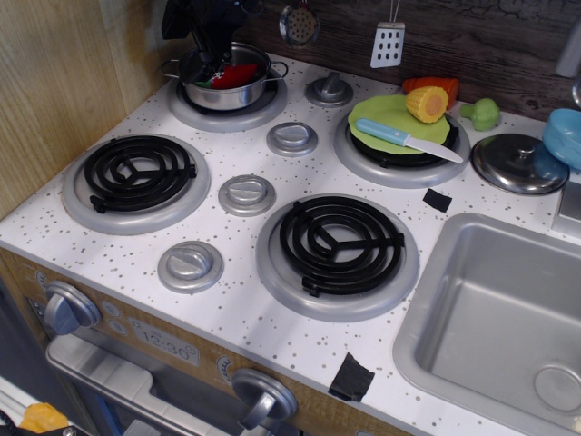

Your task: Put pepper in pan

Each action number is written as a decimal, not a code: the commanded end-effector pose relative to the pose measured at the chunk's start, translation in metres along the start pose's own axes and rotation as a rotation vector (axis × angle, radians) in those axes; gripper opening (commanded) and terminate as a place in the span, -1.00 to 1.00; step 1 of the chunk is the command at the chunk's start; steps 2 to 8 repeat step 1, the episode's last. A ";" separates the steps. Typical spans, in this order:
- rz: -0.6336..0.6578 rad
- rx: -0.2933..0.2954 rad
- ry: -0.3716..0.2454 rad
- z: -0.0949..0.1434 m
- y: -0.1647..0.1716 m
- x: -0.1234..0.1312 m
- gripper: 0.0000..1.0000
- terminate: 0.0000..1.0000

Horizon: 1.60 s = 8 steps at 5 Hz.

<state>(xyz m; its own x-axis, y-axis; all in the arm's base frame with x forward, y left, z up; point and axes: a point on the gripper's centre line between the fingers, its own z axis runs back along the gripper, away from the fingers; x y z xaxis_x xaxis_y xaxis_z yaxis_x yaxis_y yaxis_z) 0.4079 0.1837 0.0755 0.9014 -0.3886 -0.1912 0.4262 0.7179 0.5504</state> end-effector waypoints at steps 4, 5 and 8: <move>0.024 0.049 -0.039 0.022 0.020 -0.006 1.00 1.00; 0.024 0.049 -0.039 0.022 0.020 -0.006 1.00 1.00; 0.024 0.049 -0.039 0.022 0.020 -0.006 1.00 1.00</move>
